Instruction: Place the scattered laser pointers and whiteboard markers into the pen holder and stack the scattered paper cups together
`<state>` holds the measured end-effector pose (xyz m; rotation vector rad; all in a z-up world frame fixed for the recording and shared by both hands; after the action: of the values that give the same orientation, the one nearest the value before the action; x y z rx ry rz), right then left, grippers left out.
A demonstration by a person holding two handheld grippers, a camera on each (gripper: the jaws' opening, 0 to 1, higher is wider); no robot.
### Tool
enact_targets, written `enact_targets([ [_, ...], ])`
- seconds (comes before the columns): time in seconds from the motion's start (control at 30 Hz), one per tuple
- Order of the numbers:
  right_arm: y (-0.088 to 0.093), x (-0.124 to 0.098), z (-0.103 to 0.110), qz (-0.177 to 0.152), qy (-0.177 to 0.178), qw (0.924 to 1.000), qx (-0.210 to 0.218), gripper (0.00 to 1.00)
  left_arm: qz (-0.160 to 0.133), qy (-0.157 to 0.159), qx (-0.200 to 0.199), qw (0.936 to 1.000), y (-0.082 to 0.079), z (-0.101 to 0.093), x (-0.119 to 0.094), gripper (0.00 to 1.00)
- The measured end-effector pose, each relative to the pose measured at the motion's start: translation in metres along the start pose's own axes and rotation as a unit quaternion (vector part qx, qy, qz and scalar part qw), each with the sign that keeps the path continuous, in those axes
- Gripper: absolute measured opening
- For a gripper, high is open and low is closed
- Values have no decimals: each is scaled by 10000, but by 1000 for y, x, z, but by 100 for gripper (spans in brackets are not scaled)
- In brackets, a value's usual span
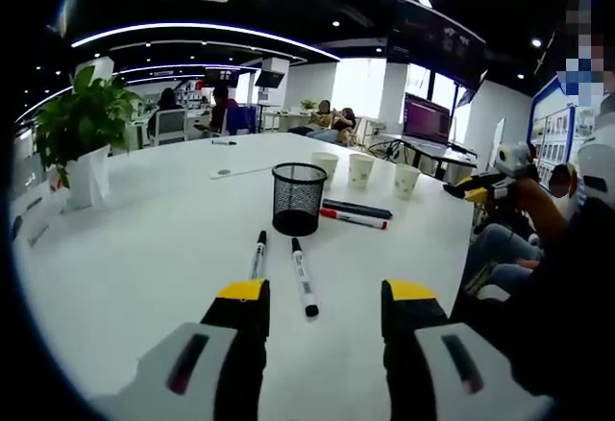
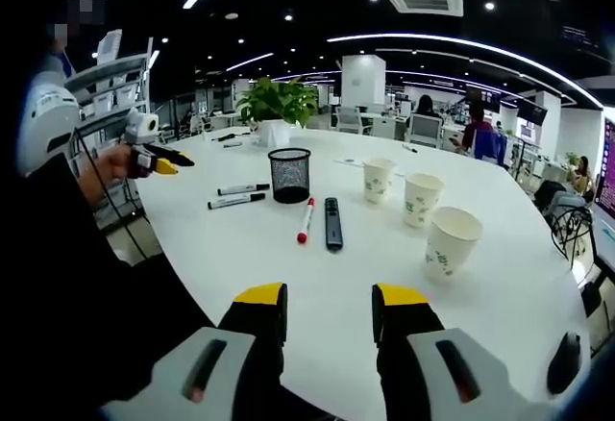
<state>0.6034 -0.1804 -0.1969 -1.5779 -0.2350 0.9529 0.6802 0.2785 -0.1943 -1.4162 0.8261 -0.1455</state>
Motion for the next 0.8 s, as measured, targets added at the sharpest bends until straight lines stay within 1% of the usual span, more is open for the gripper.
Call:
enact_targets([
  [0.4,2,-2,0,25,16,10000,5,38,-5,50,-10,10000,1,-3,4,47],
  [0.8,1,-1,0,-35,-8,10000,13,38,4,79,14,10000,1,-7,6,47],
])
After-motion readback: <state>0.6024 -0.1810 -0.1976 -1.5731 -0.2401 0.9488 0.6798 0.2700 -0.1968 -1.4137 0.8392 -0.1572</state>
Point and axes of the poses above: the point that each gripper's makers call its tool centre point, and the gripper's own axes: x roughly forward along the fingers, z roughly to its left, y roughly out of its underside, the point moved 7 cm from there along -x, roughly backward along the fingers, and after that the axes turned 11 degrees about -y, right-handed, at the moved point
